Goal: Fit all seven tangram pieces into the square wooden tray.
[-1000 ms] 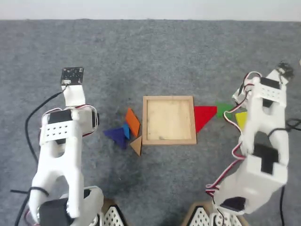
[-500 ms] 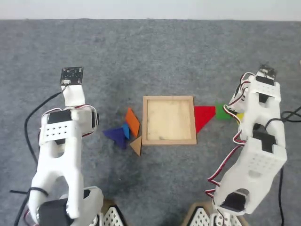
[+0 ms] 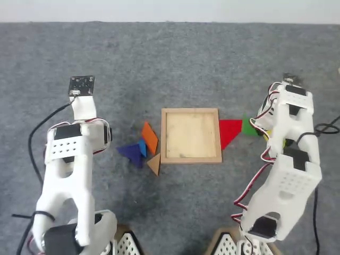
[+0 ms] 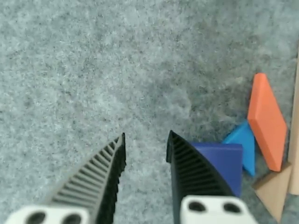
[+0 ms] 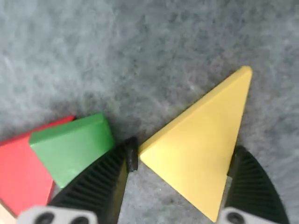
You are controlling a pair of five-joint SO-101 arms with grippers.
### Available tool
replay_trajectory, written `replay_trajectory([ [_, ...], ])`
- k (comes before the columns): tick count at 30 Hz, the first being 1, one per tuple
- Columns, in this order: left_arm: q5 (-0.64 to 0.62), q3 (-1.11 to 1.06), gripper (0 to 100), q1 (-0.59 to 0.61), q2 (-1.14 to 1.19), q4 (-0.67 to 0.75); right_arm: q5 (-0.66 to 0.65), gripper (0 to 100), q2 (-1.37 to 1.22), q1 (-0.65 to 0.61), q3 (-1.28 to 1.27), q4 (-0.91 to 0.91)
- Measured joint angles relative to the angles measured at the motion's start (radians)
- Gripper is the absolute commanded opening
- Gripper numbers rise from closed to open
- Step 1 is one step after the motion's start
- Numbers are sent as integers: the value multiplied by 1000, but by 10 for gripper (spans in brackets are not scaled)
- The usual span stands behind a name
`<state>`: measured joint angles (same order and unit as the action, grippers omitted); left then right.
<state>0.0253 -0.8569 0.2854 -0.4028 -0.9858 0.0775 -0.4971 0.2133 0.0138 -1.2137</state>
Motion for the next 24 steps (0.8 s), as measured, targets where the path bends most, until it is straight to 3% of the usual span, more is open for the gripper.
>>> replay_trajectory([
  [24,0,0,141,0,0,0,-60,296,83,-26,-2,-132],
])
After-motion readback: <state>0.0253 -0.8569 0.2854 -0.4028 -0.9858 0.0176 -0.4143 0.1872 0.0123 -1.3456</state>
